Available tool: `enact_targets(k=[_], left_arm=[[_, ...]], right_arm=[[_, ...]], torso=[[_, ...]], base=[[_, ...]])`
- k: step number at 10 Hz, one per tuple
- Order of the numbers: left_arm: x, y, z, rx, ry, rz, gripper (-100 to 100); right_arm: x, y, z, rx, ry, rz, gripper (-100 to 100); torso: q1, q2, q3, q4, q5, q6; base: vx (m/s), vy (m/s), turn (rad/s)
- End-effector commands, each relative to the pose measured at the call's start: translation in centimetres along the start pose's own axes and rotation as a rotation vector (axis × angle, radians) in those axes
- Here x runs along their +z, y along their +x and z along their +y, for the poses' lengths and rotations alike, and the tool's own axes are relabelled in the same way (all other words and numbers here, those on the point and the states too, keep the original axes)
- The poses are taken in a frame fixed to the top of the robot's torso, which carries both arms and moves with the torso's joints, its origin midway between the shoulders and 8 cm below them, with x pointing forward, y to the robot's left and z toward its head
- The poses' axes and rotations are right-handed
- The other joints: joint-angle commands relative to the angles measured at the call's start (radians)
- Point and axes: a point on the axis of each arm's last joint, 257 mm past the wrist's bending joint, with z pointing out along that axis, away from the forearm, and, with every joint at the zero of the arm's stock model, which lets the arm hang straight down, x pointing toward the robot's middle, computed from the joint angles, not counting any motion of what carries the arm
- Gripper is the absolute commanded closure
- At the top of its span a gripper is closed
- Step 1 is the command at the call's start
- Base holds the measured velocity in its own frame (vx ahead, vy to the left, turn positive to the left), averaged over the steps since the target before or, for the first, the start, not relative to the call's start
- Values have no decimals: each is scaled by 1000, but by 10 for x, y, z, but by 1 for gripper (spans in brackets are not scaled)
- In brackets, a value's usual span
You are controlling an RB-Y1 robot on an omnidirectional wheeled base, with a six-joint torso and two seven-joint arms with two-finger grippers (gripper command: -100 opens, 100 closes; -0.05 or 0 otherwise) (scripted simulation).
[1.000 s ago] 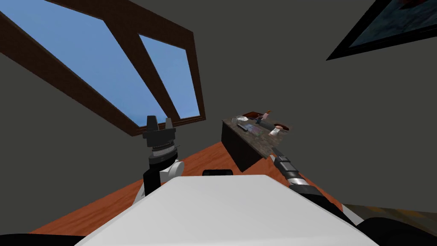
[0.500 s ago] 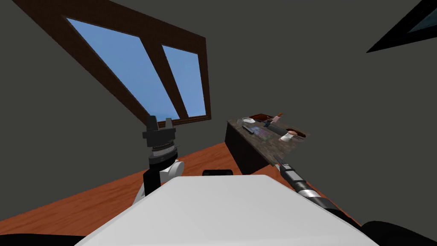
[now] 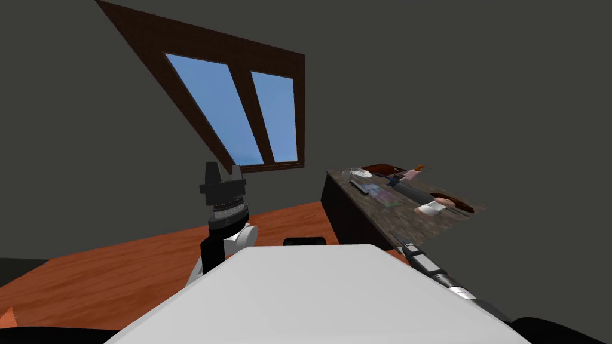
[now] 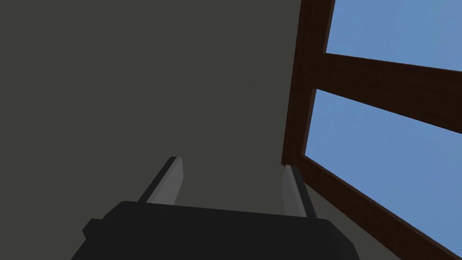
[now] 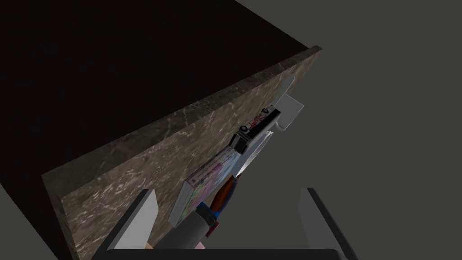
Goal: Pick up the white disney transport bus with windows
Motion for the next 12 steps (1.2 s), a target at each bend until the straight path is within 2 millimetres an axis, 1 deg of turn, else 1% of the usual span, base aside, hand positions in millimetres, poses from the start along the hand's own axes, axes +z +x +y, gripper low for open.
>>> enact_targets(k=[1,2,3,4,5,6,7,8,9,10,12], left_arm=[[0,0,0,0,0,0,0],[0,0,0,0,0,0,0],[0,0,0,0,0,0,0],[0,0,0,0,0,0,0],[0,0,0,0,0,0,0],[0,0,0,0,0,0,0],[0,0,0,0,0,0,0],[0,0,0,0,0,0,0],[0,0,0,0,0,0,0],[0,0,0,0,0,0,0],[0,0,0,0,0,0,0]], right_arm=[[-9,1,-13,-21,42,21,-100],[-19,0,-33,-58,99,55,-100],[-23,1,-36,-59,109,60,-100],[-33,0,-55,-98,164,96,-100],[-38,1,-59,-97,176,99,-100],[-52,0,-79,-134,235,138,-100],[-54,0,-81,-134,242,140,-100],[-69,-1,-100,-169,298,179,-100],[-87,-2,-119,-194,359,211,-100],[-91,-1,-121,-203,368,226,-100],[-126,-3,-154,-256,473,302,-100]], torso=[[0,0,0,0,0,0],[0,0,0,0,0,1],[0,-1,0,0,0,0],[0,-1,0,0,0,1],[-1,-1,-1,0,0,0],[-1,-1,0,0,0,1],[-1,-2,-1,0,0,0],[-1,-2,-1,0,0,2],[-1,-3,-2,-1,0,0],[-4,-5,-3,-1,-1,0],[-3,-6,-3,-1,-1,1]], base=[[40,-30,164],[51,-28,243],[52,-34,194],[54,-44,371],[42,-50,170],[64,-49,313],[65,-58,157],[74,-60,250],[119,-104,434],[100,-103,219],[120,-83,334]])
